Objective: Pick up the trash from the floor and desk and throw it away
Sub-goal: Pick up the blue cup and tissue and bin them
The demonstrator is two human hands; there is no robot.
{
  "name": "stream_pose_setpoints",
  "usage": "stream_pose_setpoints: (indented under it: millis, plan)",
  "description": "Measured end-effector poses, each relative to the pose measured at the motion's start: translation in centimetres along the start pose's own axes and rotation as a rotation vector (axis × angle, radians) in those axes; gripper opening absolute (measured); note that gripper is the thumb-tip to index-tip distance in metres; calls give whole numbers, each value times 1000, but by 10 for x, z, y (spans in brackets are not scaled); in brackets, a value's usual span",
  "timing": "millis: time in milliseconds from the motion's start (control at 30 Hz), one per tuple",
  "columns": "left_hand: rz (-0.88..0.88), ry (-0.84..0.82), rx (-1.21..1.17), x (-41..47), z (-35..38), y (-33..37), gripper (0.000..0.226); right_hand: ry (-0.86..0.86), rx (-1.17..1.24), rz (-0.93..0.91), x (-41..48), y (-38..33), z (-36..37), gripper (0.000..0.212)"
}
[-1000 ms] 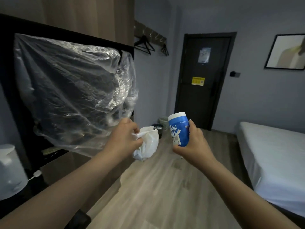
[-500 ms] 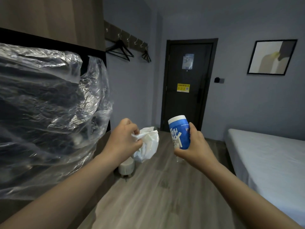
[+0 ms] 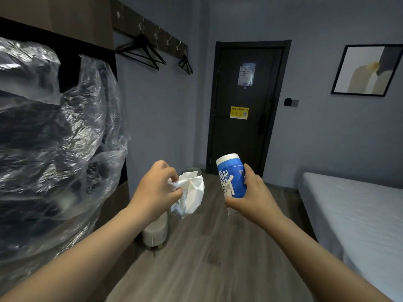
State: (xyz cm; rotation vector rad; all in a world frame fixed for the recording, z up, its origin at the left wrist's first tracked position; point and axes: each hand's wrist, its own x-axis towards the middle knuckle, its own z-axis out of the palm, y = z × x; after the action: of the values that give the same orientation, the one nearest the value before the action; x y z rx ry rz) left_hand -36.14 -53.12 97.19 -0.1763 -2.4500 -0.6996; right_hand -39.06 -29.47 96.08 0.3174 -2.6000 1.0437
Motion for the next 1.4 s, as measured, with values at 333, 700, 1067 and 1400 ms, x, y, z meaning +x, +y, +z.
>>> stream_pose_setpoints:
  millis: [333, 700, 1067, 1400]
  plan:
    - [-33, -13, -19, 151, 52, -111, 14, -19, 1, 33, 165, 10, 73, 102]
    - [-80, -81, -32, 283, 165, -184, 12, -95, 16, 51, 330, 81, 139, 98]
    - [-189, -75, 50, 446, 266, -246, 15, -193, 3, 23, 536, 164, 178, 96]
    - [-254, -120, 34, 576, 358, -361, 12, -286, 20, 60, 695, 214, 280, 89]
